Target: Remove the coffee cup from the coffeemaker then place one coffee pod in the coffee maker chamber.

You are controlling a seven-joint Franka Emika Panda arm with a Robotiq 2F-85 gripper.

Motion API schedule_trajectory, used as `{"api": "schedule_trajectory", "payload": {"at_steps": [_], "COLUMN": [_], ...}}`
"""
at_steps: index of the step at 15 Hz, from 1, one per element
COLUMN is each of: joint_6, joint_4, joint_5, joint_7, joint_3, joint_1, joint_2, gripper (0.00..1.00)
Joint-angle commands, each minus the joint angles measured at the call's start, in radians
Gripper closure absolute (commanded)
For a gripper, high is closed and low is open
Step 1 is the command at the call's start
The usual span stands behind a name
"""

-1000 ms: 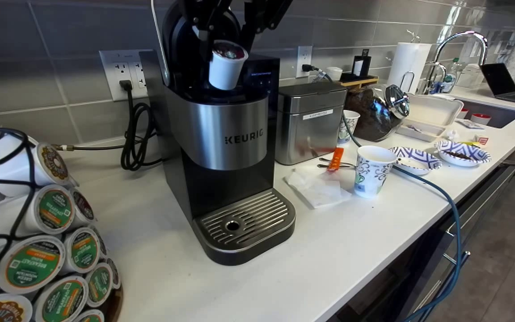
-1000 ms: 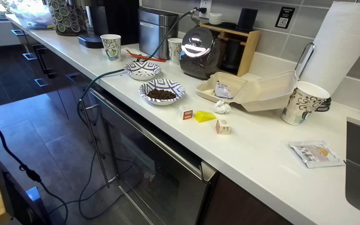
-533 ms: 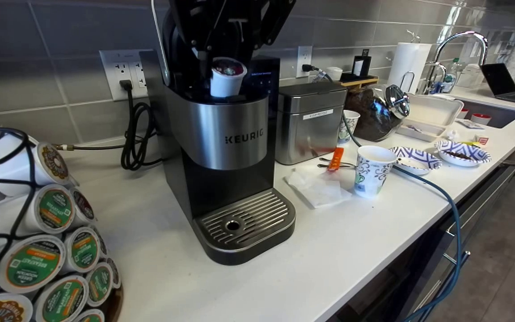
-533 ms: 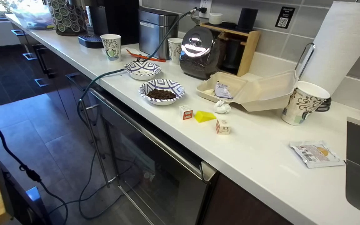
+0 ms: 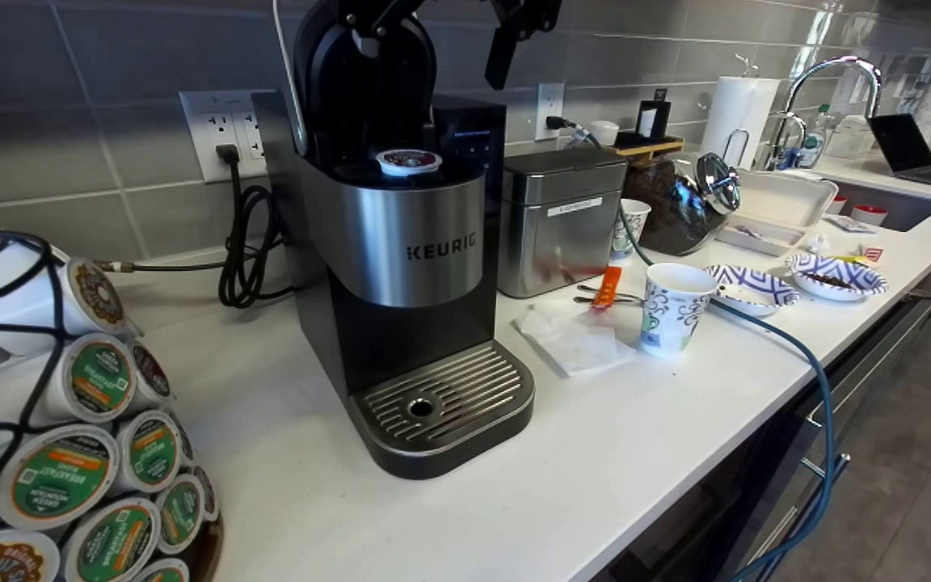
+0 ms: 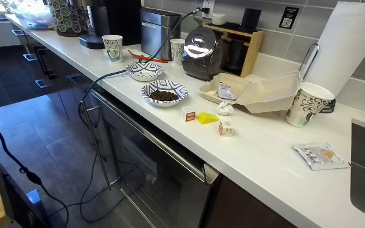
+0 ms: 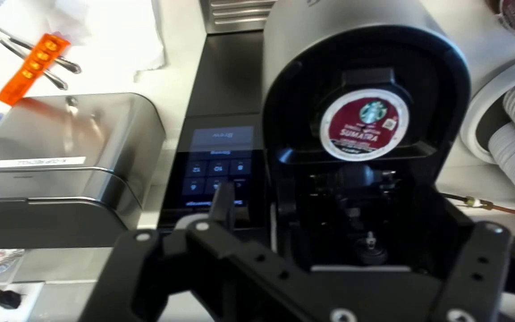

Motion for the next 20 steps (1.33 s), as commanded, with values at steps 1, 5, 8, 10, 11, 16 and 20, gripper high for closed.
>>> {"api": "schedule_trajectory", "payload": {"at_steps": [1,5,8,10,11,16,20], "joint_6": [-0.084,0.155,0.398,0.365,0.417,0.452,0.452], "joint_4": [-0.111,-0.321,-0.459,-0.356,-0.392,-0.455,-0.456], "joint_5": [0.047,0.235,0.333,0.3,0.321,0.334,0.334], "joint_7": [-0.009,-0.203,-0.328,-0.303,-0.334,-0.352,-0.352], "joint_3": [0.002,0.067,0.085,0.067,0.073,0.087,0.087], "joint_1": [-0.034,-0.156,-0.225,-0.2,-0.215,-0.228,-0.228], "joint_2": [-0.091,-0.222,-0.297,-0.23,-0.248,-0.285,-0.285], "gripper": [0.0,0.0,0.0,0.0,0.0,0.0,0.0]}}
